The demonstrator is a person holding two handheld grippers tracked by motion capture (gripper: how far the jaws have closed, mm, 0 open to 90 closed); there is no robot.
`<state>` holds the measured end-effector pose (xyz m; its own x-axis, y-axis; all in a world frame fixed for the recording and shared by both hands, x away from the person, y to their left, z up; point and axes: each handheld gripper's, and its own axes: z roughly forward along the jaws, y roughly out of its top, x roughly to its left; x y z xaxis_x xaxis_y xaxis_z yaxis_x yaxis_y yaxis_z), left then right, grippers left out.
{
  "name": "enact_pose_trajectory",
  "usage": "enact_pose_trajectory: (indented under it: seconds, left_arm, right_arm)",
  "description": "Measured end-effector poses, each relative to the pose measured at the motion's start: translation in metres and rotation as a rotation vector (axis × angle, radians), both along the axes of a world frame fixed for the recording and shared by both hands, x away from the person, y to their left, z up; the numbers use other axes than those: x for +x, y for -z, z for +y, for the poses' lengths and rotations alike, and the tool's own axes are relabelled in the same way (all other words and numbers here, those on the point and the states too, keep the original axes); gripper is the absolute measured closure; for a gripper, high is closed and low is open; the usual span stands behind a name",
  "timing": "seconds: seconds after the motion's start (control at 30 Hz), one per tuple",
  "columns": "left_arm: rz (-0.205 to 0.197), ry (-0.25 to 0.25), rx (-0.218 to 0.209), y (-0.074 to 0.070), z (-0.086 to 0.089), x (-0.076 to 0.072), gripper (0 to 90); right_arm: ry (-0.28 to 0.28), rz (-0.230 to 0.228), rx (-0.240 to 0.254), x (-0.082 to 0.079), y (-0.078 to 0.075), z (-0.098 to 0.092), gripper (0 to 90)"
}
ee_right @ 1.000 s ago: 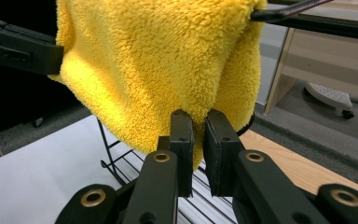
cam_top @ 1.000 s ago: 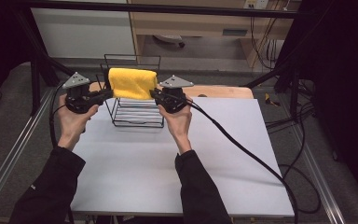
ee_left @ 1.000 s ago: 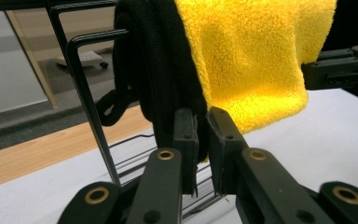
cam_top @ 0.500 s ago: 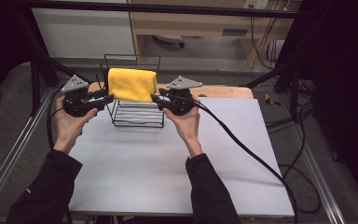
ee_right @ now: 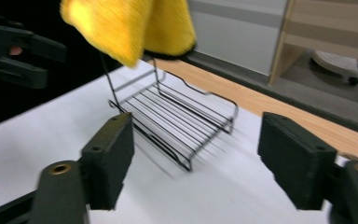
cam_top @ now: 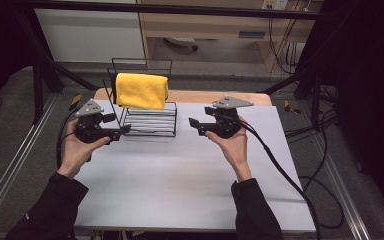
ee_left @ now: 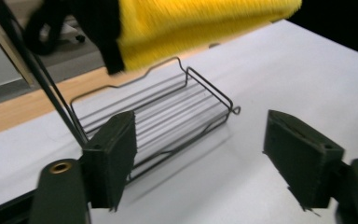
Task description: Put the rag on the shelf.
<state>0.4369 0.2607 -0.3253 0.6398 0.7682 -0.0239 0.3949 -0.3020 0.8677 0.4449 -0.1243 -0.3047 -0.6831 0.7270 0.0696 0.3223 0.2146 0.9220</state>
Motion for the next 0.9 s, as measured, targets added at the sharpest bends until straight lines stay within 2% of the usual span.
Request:
enact_pose_trajectory:
  seconds: [0.1, 0.27, 0.33, 0.53, 0.7, 0.8, 0.9]
  left_arm:
    - [0.007, 0.014, -0.004, 0.011, -0.003, -0.003, 19.2]
    - [0.008, 0.037, 0.002, 0.03, -0.006, -0.01, 14.0]
    - [0.019, 0.043, 0.005, 0.038, -0.006, -0.013, 12.2]
    - [0.045, 0.052, 0.024, 0.056, -0.005, -0.022, 7.2]
    - [0.055, 0.049, 0.035, 0.069, -0.004, -0.029, 5.8]
    - [0.059, 0.044, 0.029, 0.076, -0.001, -0.031, 5.7]
    - [0.063, 0.043, 0.025, 0.082, 0.003, -0.034, 5.7]
  right_arm:
    - [0.024, 0.012, -0.007, -0.006, 0.009, -0.017, 16.8]
    - [0.046, 0.024, -0.021, -0.015, 0.025, -0.043, 10.0]
    - [0.059, 0.032, -0.034, -0.019, 0.031, -0.054, 8.8]
    - [0.075, 0.061, -0.027, -0.029, 0.051, -0.079, 5.3]
    - [0.07, 0.091, -0.023, -0.035, 0.069, -0.092, 3.2]
    - [0.068, 0.109, -0.035, -0.04, 0.081, -0.099, 2.7]
    - [0.079, 0.118, -0.025, -0.047, 0.092, -0.107, 2.4]
